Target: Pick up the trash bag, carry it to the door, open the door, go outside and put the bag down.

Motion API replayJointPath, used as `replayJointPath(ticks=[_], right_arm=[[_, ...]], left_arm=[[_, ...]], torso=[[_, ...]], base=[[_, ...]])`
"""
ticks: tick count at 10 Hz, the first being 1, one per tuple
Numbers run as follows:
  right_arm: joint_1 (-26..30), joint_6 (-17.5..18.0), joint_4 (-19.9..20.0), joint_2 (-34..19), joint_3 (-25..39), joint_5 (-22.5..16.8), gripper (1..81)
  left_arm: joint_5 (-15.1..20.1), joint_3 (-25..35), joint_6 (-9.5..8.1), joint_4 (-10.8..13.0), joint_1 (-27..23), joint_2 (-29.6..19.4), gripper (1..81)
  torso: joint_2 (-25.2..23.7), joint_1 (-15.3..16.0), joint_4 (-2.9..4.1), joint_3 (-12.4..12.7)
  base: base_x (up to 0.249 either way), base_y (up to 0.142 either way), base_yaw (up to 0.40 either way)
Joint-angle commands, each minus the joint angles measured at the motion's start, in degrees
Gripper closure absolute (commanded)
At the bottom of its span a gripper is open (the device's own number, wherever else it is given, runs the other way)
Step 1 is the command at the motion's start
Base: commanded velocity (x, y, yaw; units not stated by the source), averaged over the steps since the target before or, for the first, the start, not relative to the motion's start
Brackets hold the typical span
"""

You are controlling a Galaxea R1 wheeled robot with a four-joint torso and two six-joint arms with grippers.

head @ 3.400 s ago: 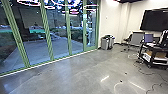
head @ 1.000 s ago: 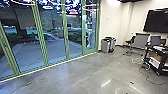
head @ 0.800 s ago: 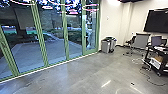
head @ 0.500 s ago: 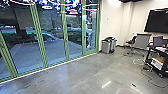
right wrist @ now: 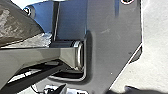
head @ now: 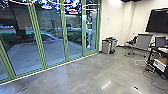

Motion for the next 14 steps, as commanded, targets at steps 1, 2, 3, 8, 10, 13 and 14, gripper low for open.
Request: replayJointPath(ticks=[1,2,3,8,10,13,14], right_arm=[[2.92,-0.12,-0.19,0.29,0.05,-3.38,1.0],[3.01,-0.12,-0.19,0.37,0.05,-3.38,1.0],[2.93,-0.12,-0.19,0.37,0.14,-3.38,1.0],[2.93,-0.12,-0.36,0.37,0.05,-3.38,1.0],[2.92,-0.12,-0.36,0.29,0.05,-3.38,1.0],[2.92,-0.12,-0.36,0.29,0.05,-3.38,1.0],[2.92,-0.12,-0.36,0.29,0.05,-3.38,1.0]], left_arm=[[4.89,0.14,0.60,0.12,-3.23,-0.15,81.1],[4.80,0.14,0.60,0.12,-3.23,-0.15,81.1],[4.80,0.14,0.52,0.12,-3.23,-0.15,81.1],[4.89,0.14,0.51,0.12,-3.23,-0.15,81.1],[4.89,0.14,0.51,0.12,-3.32,-0.15,81.1],[4.89,0.14,0.52,0.12,-3.32,0.03,81.1],[4.89,0.14,0.52,0.12,-3.32,-0.06,81.1]], torso=[[0.00,0.00,0.00,0.00],[0.00,0.00,0.00,0.00],[0.00,0.02,0.00,0.00],[0.02,0.02,0.00,0.00],[0.00,0.00,0.00,0.00],[0.00,0.00,0.00,0.00],[0.02,0.05,0.00,-0.02]], base=[[0.169,0.000,0.000],[0.157,0.000,0.000],[0.145,0.000,0.000],[0.138,0.000,0.000],[0.150,0.000,0.000],[0.150,0.000,0.000],[0.143,0.000,0.000]])
